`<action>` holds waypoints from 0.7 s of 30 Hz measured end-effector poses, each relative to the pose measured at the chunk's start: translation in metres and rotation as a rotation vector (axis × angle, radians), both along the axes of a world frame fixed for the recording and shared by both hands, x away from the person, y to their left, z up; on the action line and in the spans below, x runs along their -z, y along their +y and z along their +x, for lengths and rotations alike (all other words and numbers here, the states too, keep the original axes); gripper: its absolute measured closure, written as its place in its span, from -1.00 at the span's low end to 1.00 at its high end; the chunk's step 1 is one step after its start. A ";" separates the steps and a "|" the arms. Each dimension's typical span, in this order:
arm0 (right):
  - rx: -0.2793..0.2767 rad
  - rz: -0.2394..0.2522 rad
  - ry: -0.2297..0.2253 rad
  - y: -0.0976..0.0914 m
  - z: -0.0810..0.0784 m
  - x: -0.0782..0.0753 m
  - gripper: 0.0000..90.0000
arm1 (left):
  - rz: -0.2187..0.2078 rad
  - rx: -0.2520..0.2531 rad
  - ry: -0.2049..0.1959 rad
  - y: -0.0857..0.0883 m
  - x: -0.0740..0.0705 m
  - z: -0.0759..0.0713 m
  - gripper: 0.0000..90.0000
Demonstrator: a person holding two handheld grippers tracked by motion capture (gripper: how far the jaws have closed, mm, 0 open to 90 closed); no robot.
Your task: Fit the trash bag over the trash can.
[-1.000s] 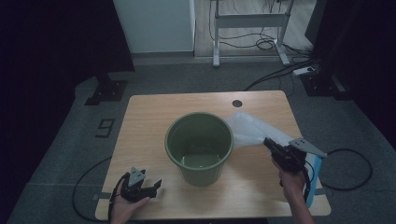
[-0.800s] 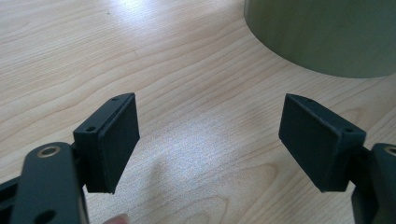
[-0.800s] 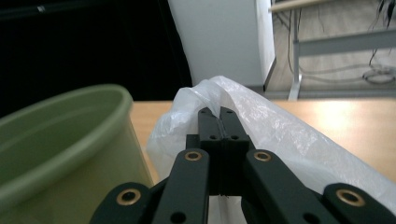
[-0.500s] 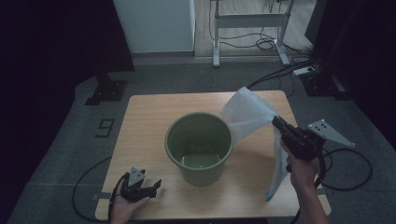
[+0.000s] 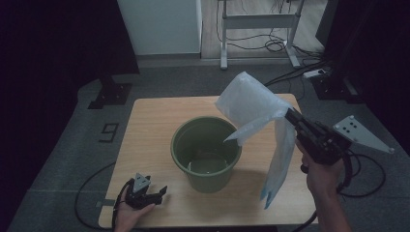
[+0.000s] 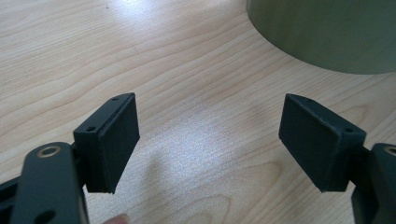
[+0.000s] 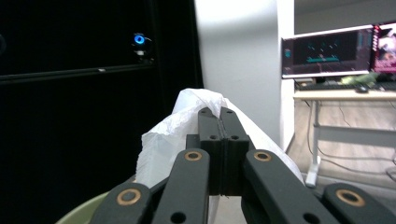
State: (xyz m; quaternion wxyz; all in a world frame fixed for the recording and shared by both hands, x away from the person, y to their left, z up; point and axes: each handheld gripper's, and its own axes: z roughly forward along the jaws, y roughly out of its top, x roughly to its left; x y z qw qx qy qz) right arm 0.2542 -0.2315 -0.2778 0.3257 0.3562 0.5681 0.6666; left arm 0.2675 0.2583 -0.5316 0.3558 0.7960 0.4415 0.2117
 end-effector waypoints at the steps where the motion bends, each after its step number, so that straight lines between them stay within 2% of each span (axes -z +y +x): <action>1: 0.000 0.000 0.000 0.000 0.000 0.000 0.98 | 0.003 0.002 0.002 0.000 0.000 0.000 -0.56; 5: -0.026 -0.004 -0.022 0.007 -0.008 -0.007 0.98 | 0.008 0.008 0.004 -0.002 0.000 0.000 -0.56; 9: -0.042 -0.030 -0.015 0.016 -0.008 -0.002 0.98 | 0.006 0.003 0.002 -0.001 0.000 0.000 -0.56; 12: -0.042 -0.075 0.003 0.028 -0.005 0.011 0.98 | 0.006 0.000 0.002 0.000 0.001 0.000 -0.56; 13: -0.050 -0.098 0.024 0.036 -0.001 0.023 0.98 | 0.006 0.000 0.002 0.000 0.001 0.000 -0.56; 15: -0.051 -0.106 0.032 0.039 0.000 0.028 0.97 | 0.005 0.000 0.001 0.000 0.001 0.000 -0.56; 19: -0.062 -0.135 0.075 0.054 0.007 0.057 0.97 | 0.004 -0.001 0.002 0.000 0.001 0.000 -0.56; 21: -0.065 -0.134 0.083 0.055 0.008 0.061 0.97 | 0.004 0.000 0.003 0.000 0.001 0.000 -0.56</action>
